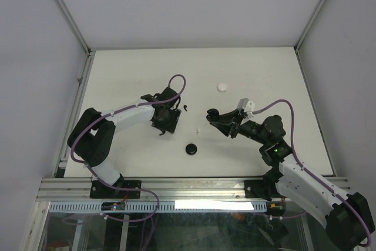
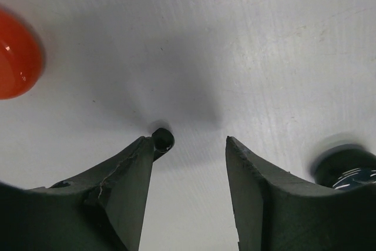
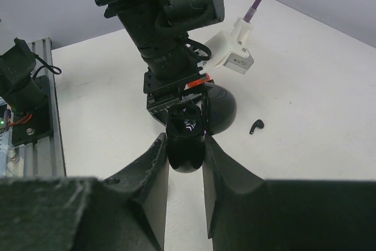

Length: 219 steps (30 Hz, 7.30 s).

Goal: Insert the wireless bluetooth earbuds into the charging case
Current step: Pick up the earbud from the center of the board, then place the earbud in the charging case.

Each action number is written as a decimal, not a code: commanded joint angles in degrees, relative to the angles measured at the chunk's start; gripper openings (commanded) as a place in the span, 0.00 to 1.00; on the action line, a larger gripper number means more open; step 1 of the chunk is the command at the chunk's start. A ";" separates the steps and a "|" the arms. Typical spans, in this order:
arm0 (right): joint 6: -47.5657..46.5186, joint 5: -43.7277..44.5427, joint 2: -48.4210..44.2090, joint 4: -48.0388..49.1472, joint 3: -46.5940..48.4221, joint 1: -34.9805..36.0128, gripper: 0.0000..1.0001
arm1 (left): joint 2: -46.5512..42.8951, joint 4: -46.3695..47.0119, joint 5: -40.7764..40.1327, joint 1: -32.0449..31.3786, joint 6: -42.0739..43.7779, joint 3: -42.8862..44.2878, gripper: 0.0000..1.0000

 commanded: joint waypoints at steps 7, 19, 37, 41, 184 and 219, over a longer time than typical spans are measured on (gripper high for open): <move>-0.13 -0.26 -0.50 3.02 0.26 0.27 0.00 | 1.48 -2.56 -1.25 0.68 -0.79 2.07 0.51; -0.13 0.10 -0.91 2.93 0.09 0.31 0.00 | 4.48 -2.55 -0.30 1.64 -0.98 2.36 0.33; -0.69 -1.62 -0.38 3.75 0.52 0.24 0.00 | -3.86 4.86 5.02 2.80 -3.94 -0.31 0.08; -1.01 -2.58 0.26 4.57 0.72 0.29 0.00 | -8.60 9.01 8.00 2.80 -4.68 -1.70 0.07; 1.72 2.45 13.92 40.37 -1.72 6.00 0.00 | -30.54 55.26 18.85 -10.12 -19.61 -14.53 0.31; 1.46 -2.72 16.86 36.42 0.17 6.05 0.00 | -28.07 44.70 23.23 -10.23 -4.86 -5.28 0.42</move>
